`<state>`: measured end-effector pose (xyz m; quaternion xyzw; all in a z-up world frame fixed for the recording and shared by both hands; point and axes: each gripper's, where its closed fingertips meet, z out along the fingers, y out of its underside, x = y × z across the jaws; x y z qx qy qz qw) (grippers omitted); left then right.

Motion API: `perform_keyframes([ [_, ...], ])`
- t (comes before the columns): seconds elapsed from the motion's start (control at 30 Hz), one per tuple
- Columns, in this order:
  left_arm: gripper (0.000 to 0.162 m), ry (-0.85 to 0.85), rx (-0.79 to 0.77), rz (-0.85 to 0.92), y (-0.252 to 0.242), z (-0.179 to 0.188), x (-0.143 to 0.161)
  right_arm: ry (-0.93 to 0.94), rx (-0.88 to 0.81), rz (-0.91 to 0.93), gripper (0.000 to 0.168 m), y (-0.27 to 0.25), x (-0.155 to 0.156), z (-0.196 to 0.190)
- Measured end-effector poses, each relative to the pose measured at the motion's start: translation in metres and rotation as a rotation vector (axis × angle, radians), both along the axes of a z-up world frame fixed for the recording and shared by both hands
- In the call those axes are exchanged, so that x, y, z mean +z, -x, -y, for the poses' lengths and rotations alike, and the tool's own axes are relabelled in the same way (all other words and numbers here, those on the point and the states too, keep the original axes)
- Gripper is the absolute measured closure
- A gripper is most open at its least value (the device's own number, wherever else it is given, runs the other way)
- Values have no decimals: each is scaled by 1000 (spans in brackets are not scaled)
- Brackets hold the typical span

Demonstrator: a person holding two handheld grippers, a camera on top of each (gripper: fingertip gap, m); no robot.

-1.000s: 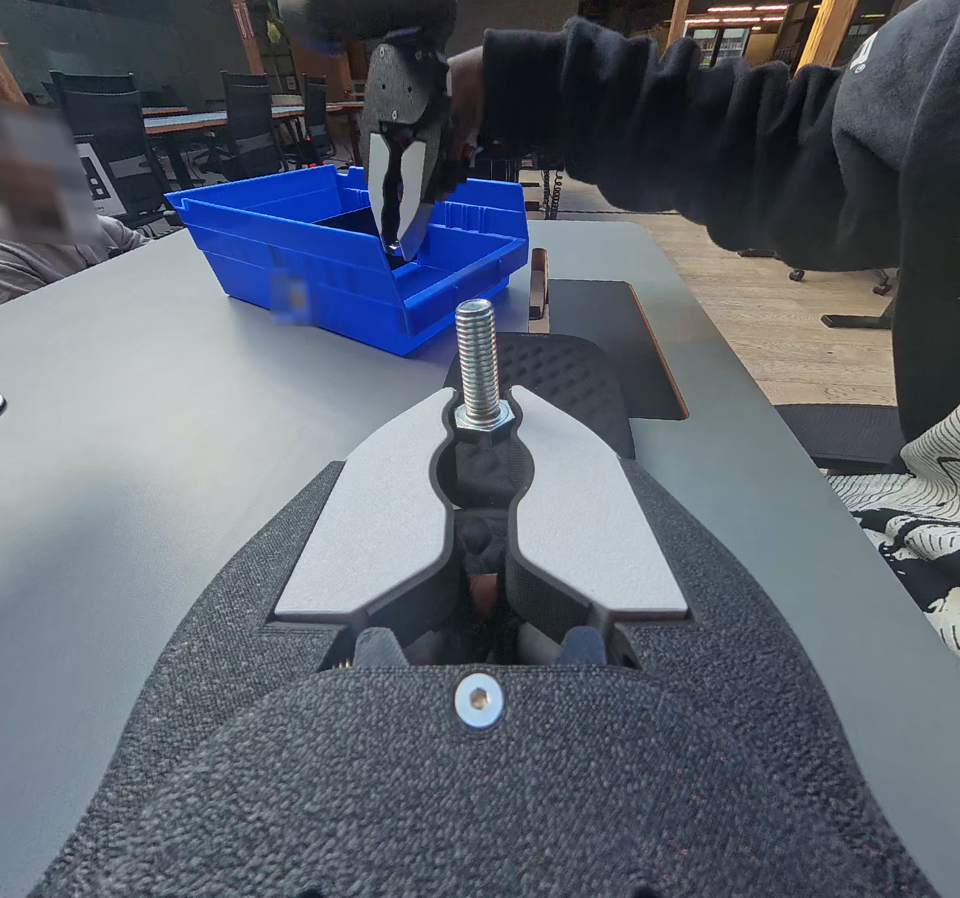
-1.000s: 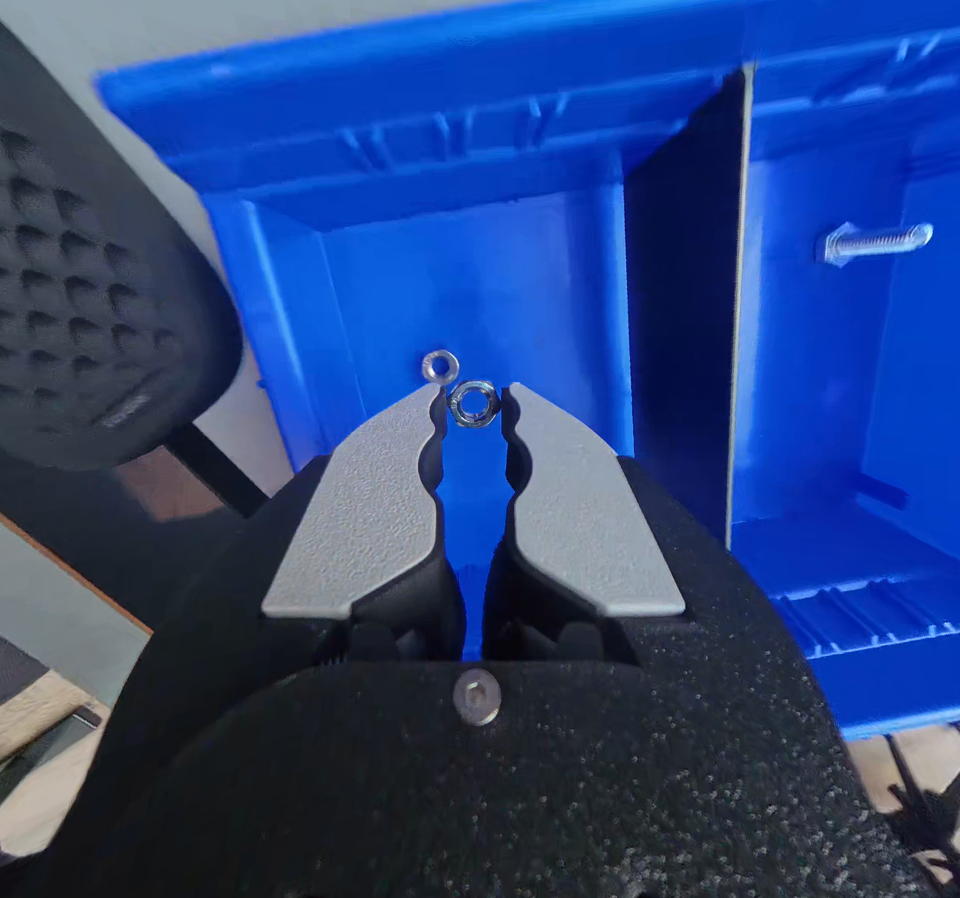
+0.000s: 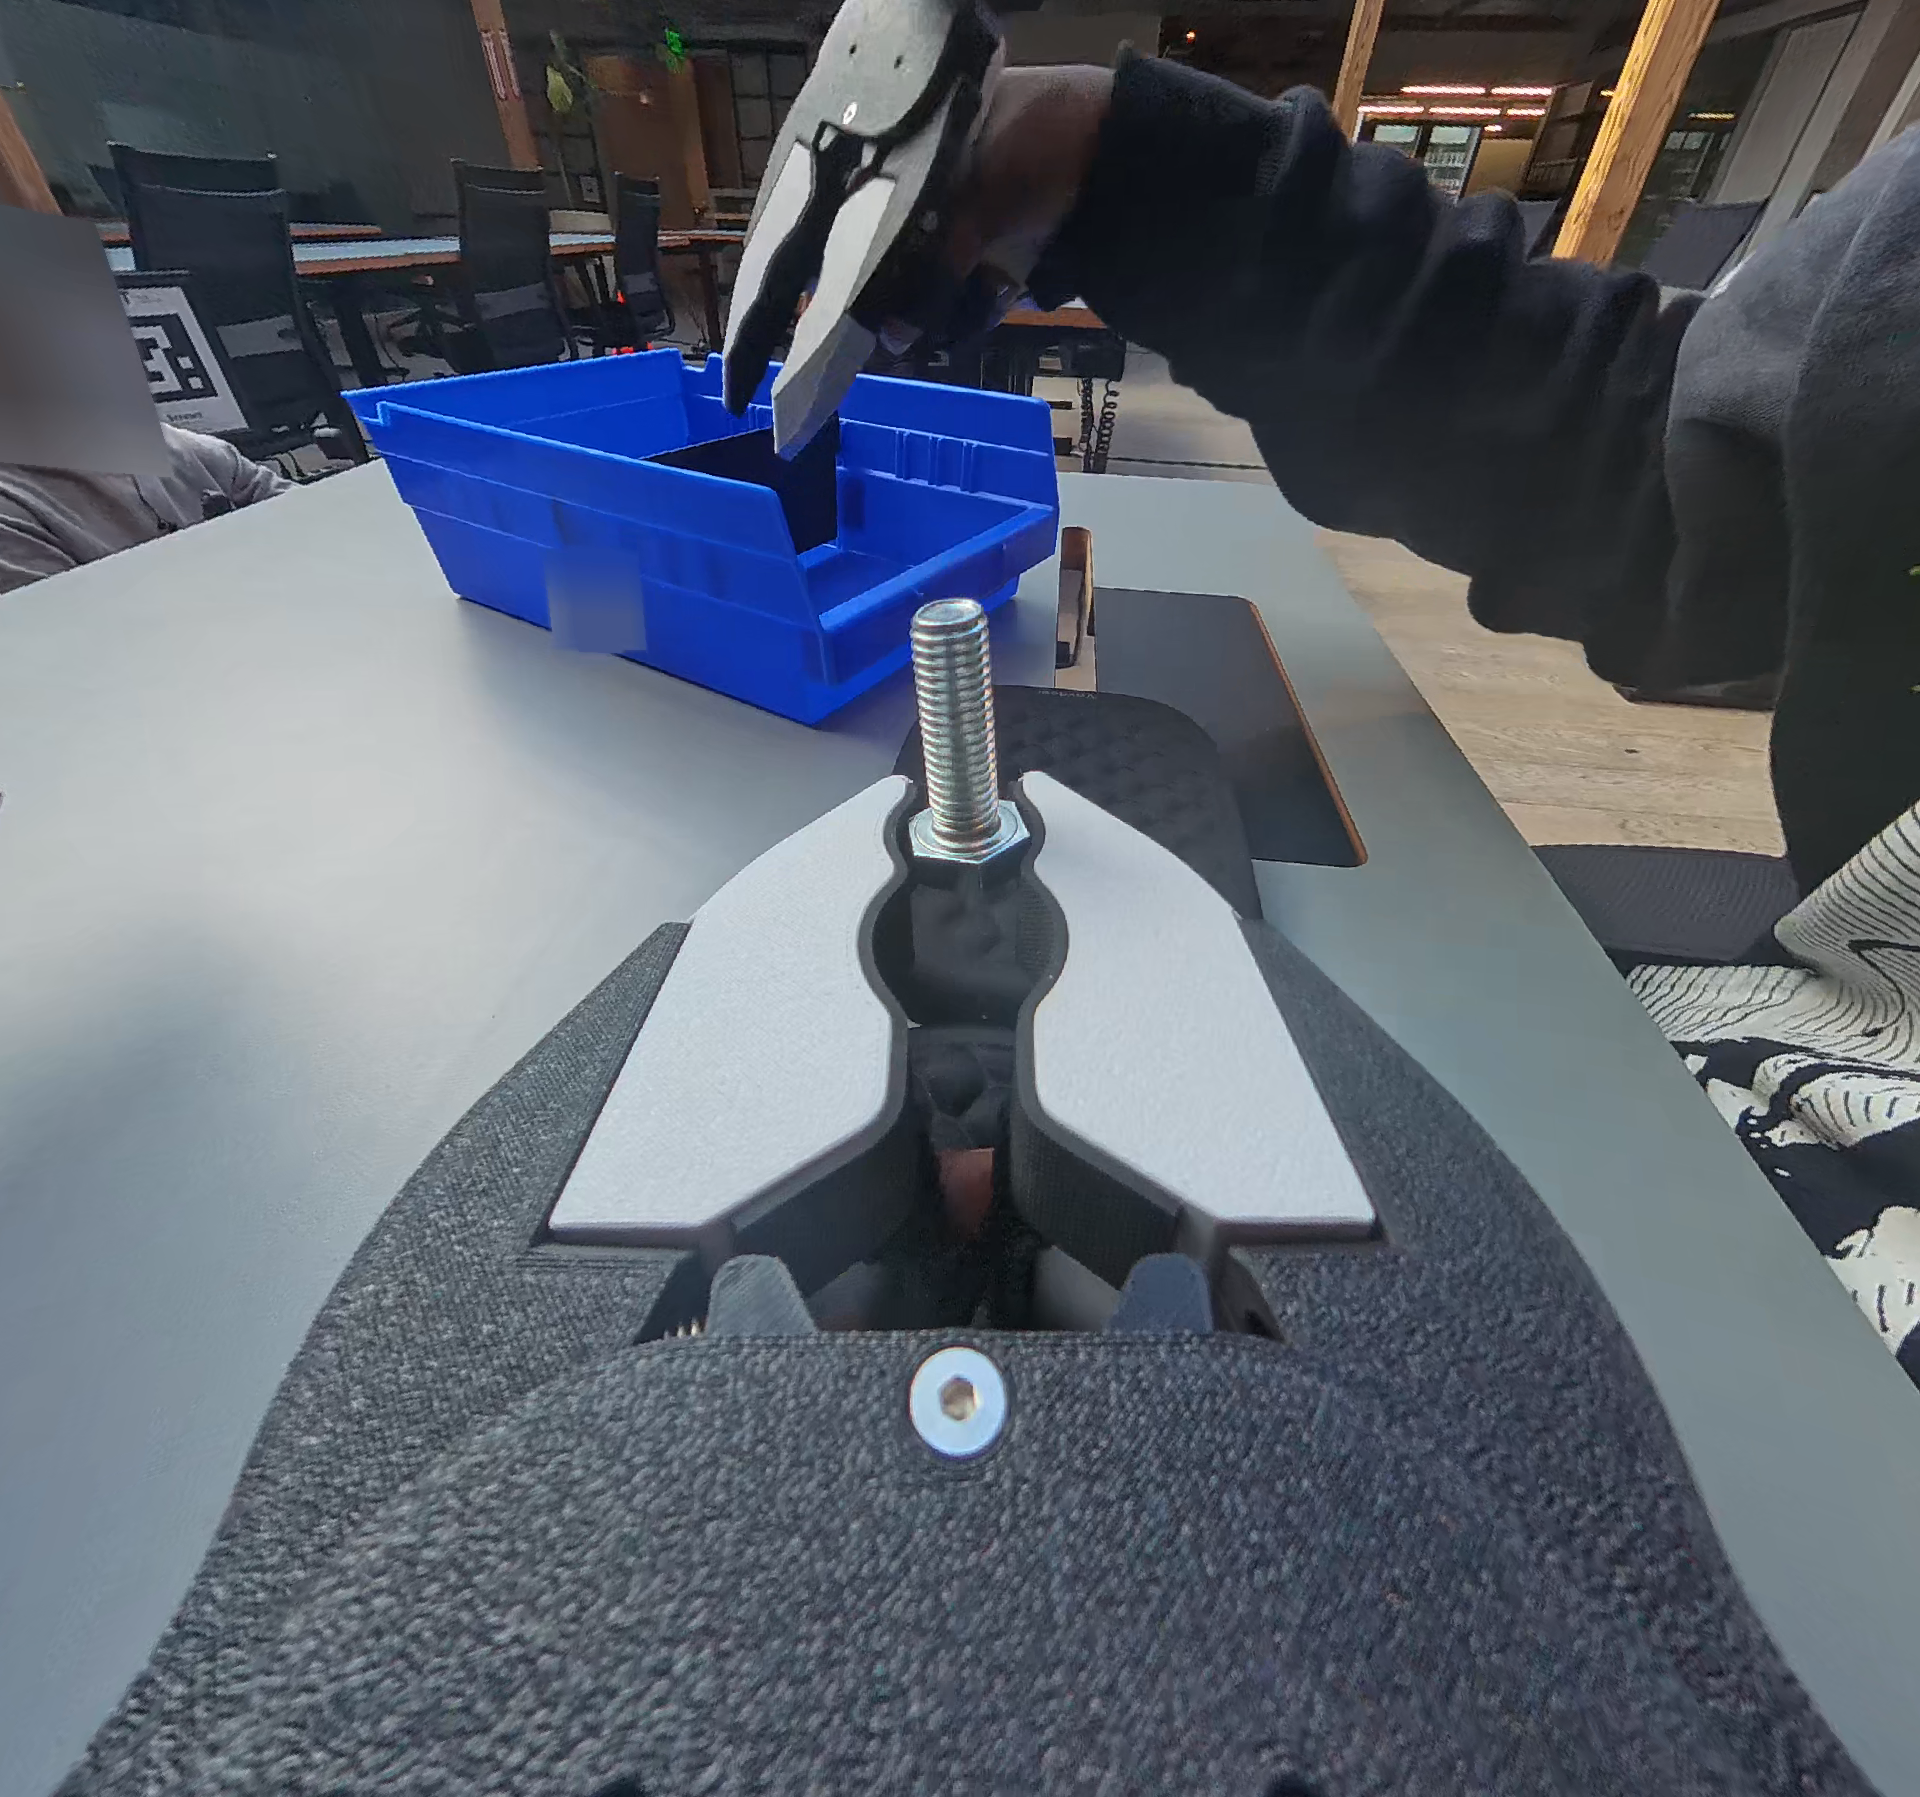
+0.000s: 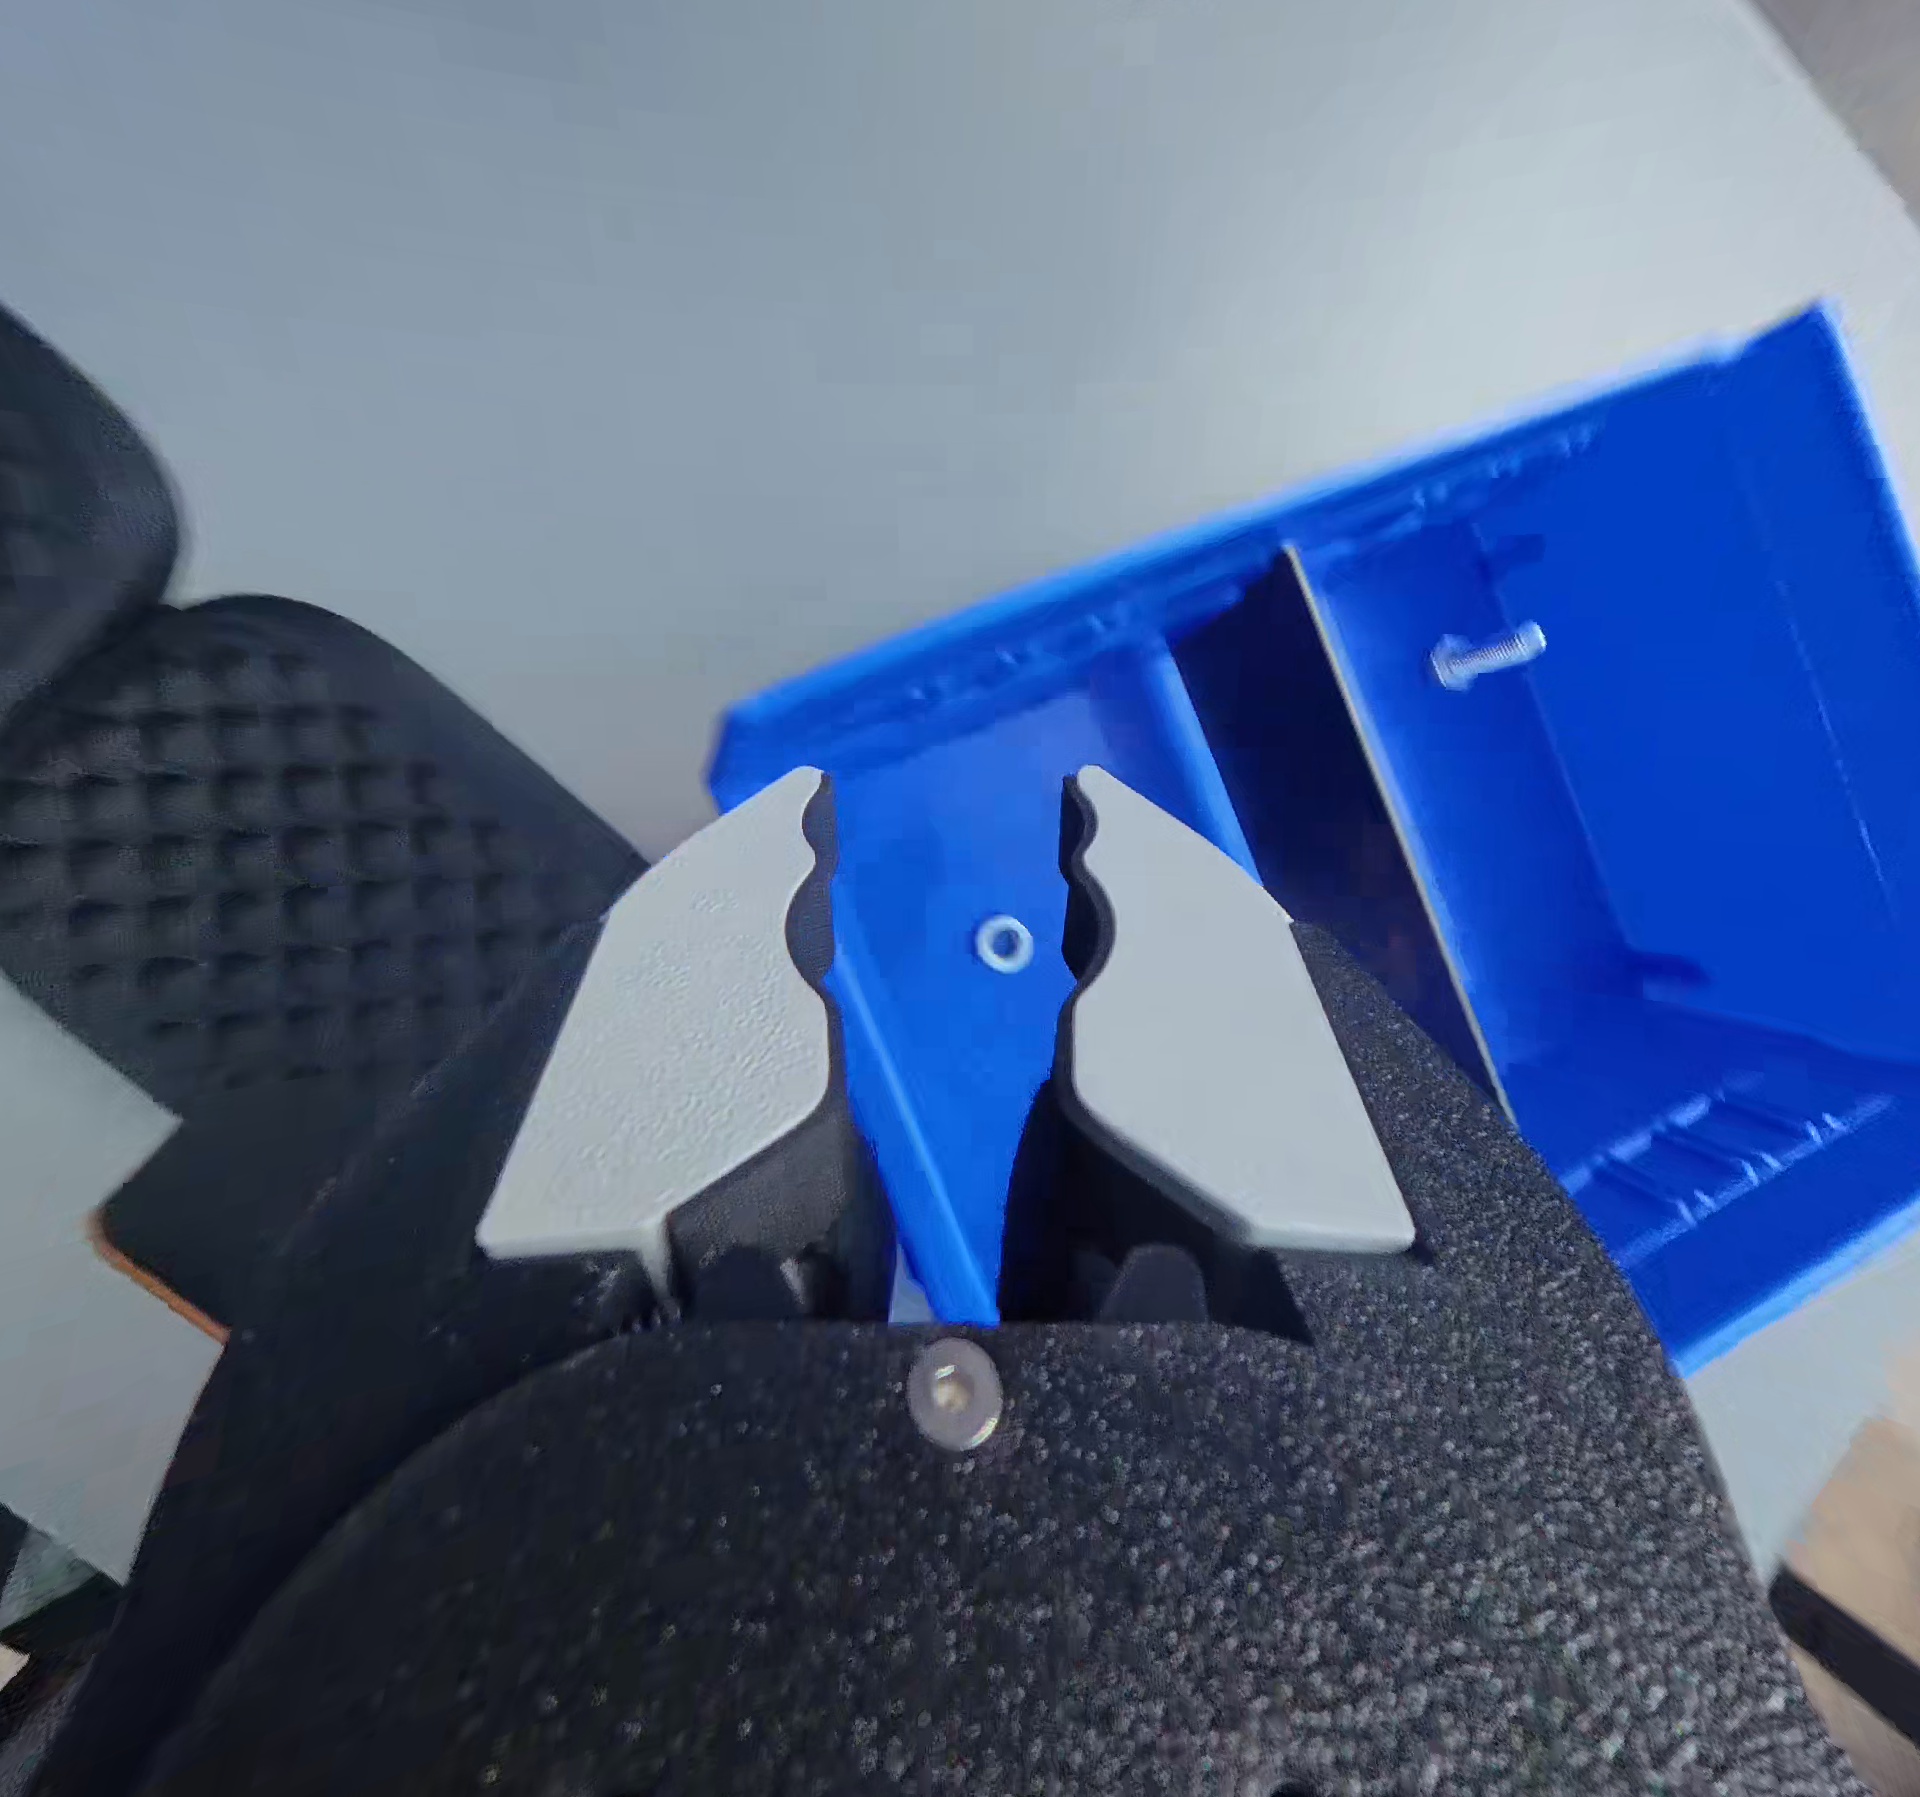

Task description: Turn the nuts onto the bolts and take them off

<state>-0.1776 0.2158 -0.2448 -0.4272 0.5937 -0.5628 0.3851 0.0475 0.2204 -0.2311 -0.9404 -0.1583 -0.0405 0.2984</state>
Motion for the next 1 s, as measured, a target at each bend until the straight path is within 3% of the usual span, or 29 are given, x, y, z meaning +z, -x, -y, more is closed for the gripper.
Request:
perform_keyframes([
  [0.17, 147, 19, -4, 7, 1, -1, 1, -297, 341, -270, 131, 141, 41, 0],
  [0.33, 147, 25, -9, 8, 1, -1, 2, -400, 556, -469, 133, 231, 45, 9],
  [0.63, 147, -12, -4, -5, 0, 1, -1, -350, 605, -497, 140, 262, 17, -10],
  [0.8, 147, -23, -4, -9, 0, 2, -2, -354, 610, -441, 157, 263, 14, -13],
  [1.0, 147, -49, -3, -18, -1, 4, -4, -354, 608, -414, 159, 262, 12, -10],
])
